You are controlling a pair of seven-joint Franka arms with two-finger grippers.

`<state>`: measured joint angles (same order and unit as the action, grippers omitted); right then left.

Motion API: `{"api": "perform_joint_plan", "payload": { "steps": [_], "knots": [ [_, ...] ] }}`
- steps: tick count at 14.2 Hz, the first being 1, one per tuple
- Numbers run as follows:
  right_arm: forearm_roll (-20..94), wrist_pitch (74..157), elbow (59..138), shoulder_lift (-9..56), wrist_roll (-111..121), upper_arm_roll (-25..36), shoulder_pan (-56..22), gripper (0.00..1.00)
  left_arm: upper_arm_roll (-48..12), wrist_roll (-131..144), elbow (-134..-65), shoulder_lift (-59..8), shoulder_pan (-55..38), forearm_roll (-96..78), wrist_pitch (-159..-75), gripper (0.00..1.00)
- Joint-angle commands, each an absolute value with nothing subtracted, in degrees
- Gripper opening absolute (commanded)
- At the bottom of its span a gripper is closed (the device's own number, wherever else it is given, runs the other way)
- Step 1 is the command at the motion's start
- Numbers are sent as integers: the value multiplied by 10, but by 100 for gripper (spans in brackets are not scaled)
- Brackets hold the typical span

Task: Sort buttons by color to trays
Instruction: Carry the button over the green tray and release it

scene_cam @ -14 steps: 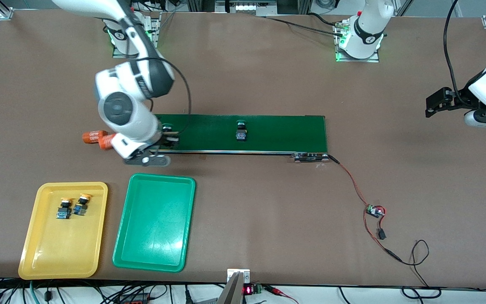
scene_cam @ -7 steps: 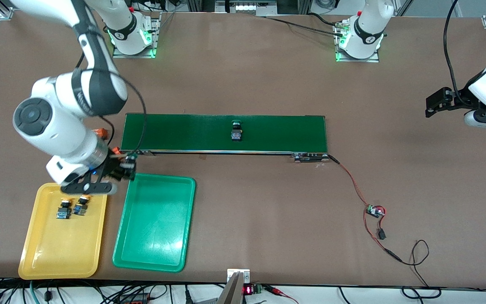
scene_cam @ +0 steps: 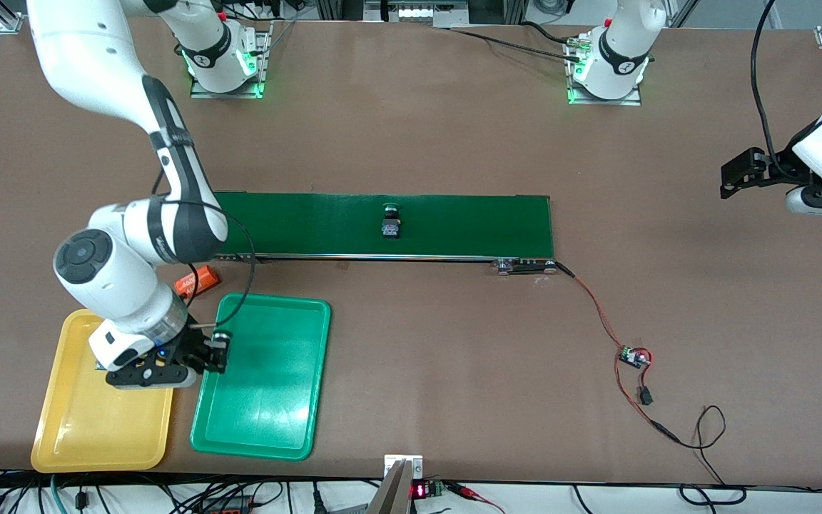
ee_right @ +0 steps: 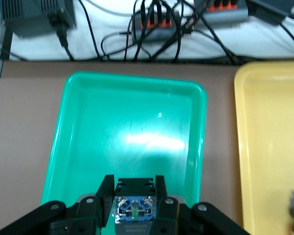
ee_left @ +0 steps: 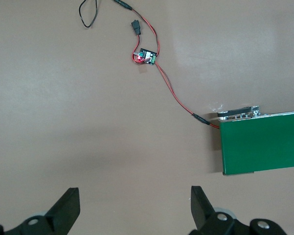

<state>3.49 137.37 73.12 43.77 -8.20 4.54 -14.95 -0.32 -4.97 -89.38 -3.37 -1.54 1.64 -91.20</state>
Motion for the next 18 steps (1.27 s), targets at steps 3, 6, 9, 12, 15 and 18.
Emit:
{"api": "perform_joint_plan", "payload": {
  "steps": [3, 6, 9, 12, 15, 18],
  "knots": [
    [42, 1418, 664, 516, -70, 42, -143, 30, -7, -47, -893, -32, -15, 29, -906, 100],
    [43, 1461, 678, 530, -73, 40, -141, 57, -7, -47, -893, -32, -15, 29, -906, 100],
    [46, 1498, 707, 529, -75, 39, -143, 84, -7, -47, -893, -32, -15, 29, -906, 100],
    [47, 1494, 742, 498, -76, 38, -152, 100, -7, -47, -893, -32, -15, 29, -906, 100],
    [62, 1475, 848, 412, -99, 37, -172, 100, -7, -47, -893, -32, -15, 29, -906, 100],
    [64, 1428, 943, 327, -154, 37, -202, 100, -7, -47, -893, -32, -15, 29, -906, 100]
  ]
}}
